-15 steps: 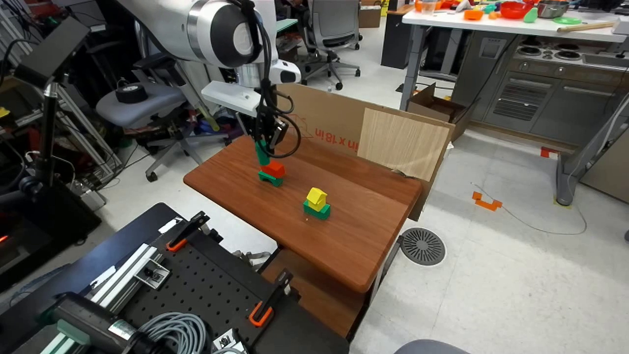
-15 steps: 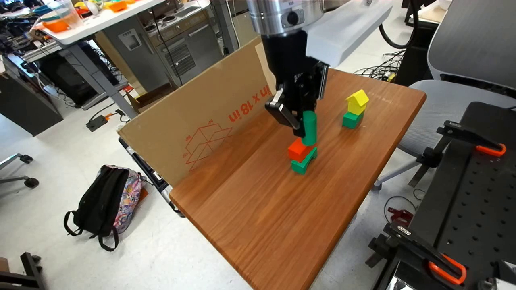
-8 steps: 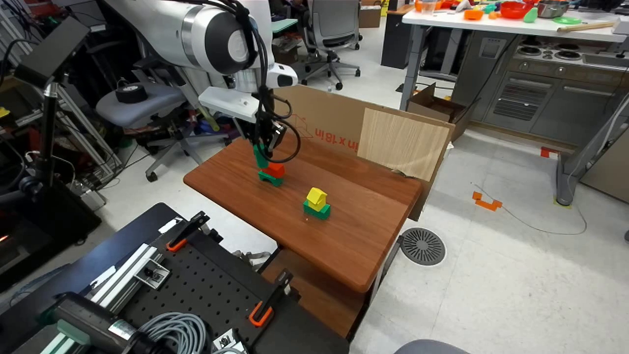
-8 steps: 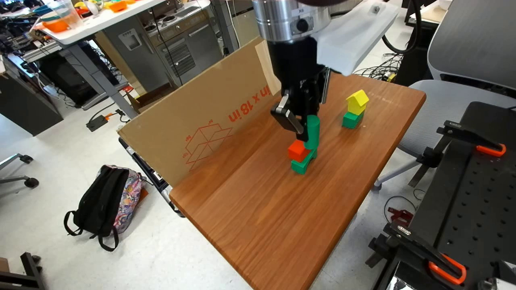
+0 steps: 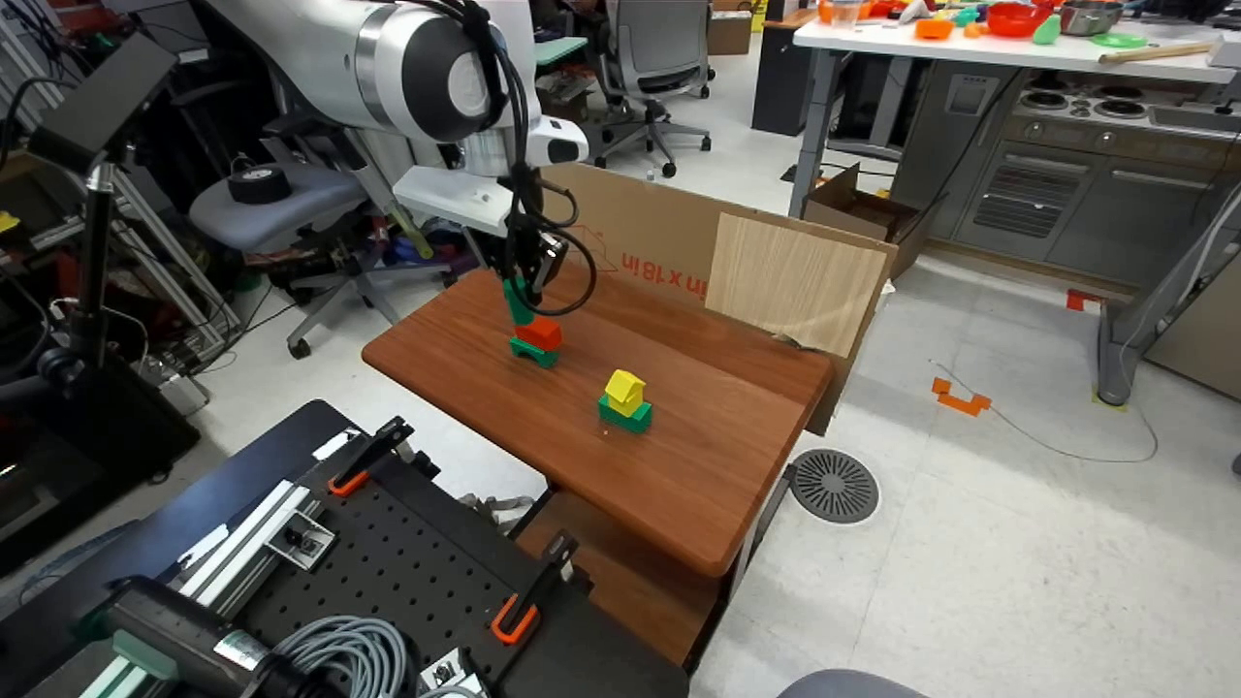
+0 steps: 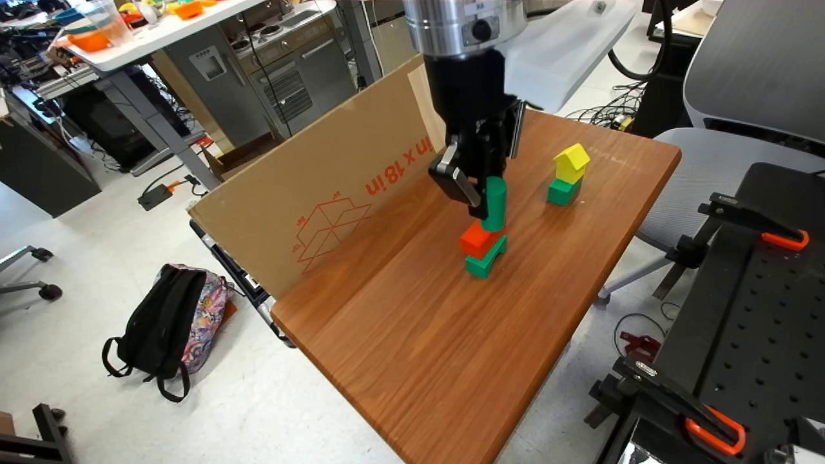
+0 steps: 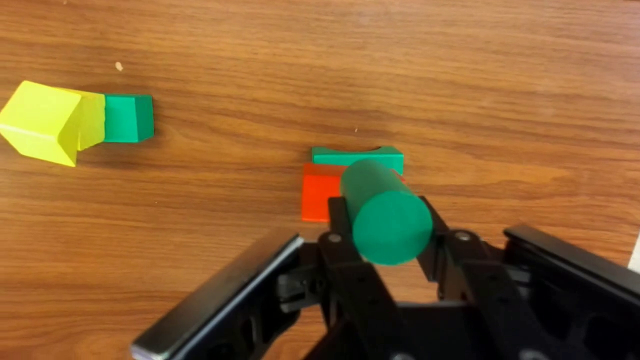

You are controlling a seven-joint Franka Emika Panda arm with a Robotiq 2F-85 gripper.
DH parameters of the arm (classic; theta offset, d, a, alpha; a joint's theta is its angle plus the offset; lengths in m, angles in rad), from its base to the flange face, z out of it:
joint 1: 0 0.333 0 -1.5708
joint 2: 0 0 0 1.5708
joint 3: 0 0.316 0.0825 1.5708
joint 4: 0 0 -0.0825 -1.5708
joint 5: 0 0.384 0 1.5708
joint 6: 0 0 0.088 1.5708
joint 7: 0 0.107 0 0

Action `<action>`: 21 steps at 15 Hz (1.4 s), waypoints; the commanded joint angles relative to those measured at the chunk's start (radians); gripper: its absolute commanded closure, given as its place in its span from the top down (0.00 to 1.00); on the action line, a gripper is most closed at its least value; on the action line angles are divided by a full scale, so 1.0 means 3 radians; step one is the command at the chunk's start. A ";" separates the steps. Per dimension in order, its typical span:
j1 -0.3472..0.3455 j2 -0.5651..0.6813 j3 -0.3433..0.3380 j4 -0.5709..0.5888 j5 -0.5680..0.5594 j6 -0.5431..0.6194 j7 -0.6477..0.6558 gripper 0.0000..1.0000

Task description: Pick up the green cylindrical block and place it on top of the stack of blocks on the left

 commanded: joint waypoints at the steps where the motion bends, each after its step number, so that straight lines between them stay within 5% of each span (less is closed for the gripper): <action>1: 0.0025 0.0021 -0.0050 0.0043 -0.0071 0.0099 0.0097 0.09; 17: 0.0095 0.0326 -0.0183 0.0320 -0.0218 0.0026 0.0538 0.09; 18: 0.0101 0.0318 -0.0183 0.0319 -0.0211 0.0023 0.0559 0.59; 21: 0.0099 0.0260 -0.0166 0.0294 -0.0190 0.0005 0.0553 0.73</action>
